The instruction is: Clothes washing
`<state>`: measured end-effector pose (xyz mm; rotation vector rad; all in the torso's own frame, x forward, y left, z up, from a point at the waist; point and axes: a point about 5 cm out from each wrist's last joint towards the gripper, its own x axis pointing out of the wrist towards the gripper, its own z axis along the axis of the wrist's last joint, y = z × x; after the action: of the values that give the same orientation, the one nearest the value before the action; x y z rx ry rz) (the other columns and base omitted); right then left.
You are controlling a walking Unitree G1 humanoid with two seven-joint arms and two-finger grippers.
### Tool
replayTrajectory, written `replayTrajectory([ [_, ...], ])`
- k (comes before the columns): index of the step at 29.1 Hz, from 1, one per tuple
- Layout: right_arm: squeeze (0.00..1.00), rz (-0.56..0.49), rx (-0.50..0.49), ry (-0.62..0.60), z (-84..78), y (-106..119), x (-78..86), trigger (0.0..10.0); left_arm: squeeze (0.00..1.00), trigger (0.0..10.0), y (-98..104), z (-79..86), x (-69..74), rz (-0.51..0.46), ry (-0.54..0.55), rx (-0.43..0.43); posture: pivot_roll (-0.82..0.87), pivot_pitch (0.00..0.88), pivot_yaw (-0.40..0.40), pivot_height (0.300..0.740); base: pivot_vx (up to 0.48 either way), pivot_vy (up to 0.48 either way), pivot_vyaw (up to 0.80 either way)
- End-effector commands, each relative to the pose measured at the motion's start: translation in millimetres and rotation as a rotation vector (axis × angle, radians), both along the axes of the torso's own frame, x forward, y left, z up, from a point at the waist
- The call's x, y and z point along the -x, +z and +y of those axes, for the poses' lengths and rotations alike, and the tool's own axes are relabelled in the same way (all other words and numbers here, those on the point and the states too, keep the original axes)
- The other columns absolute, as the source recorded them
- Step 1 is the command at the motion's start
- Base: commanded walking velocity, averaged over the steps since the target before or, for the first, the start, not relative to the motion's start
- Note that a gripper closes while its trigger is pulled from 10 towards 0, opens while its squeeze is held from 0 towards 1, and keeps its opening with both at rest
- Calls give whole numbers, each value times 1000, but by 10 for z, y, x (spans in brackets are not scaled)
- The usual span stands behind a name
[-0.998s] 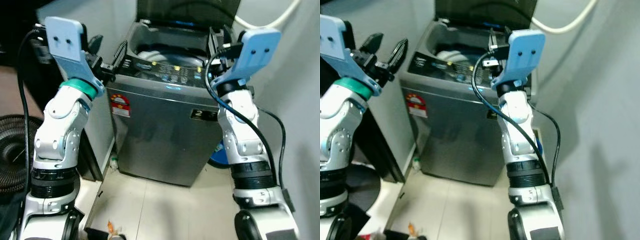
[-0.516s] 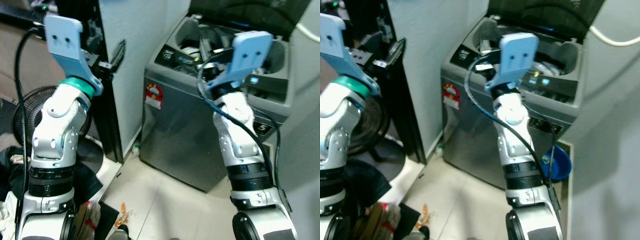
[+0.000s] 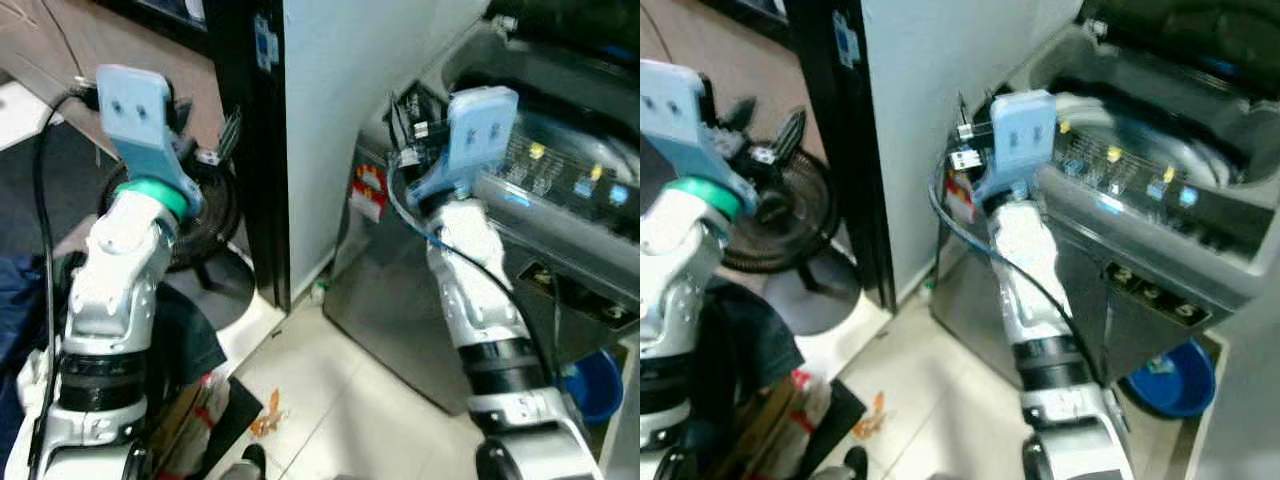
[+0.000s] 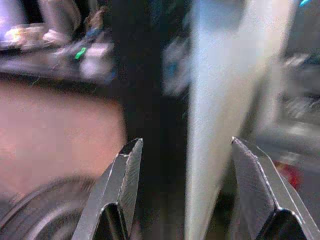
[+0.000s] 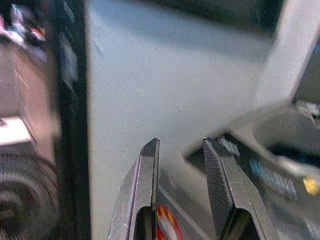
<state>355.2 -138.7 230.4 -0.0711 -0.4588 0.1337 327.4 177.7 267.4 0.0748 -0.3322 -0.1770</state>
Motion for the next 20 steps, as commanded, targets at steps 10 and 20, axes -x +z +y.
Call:
replayTrajectory([
  [10,0,217,54,-6,-126,-655,49,10000,0,10000,-377,234,58,119,124,-12,33,62,-18,740,0,0,783],
  [20,0,154,34,25,-54,-488,5,10000,0,10000,-212,180,41,56,113,18,33,51,-21,740,0,0,777],
])
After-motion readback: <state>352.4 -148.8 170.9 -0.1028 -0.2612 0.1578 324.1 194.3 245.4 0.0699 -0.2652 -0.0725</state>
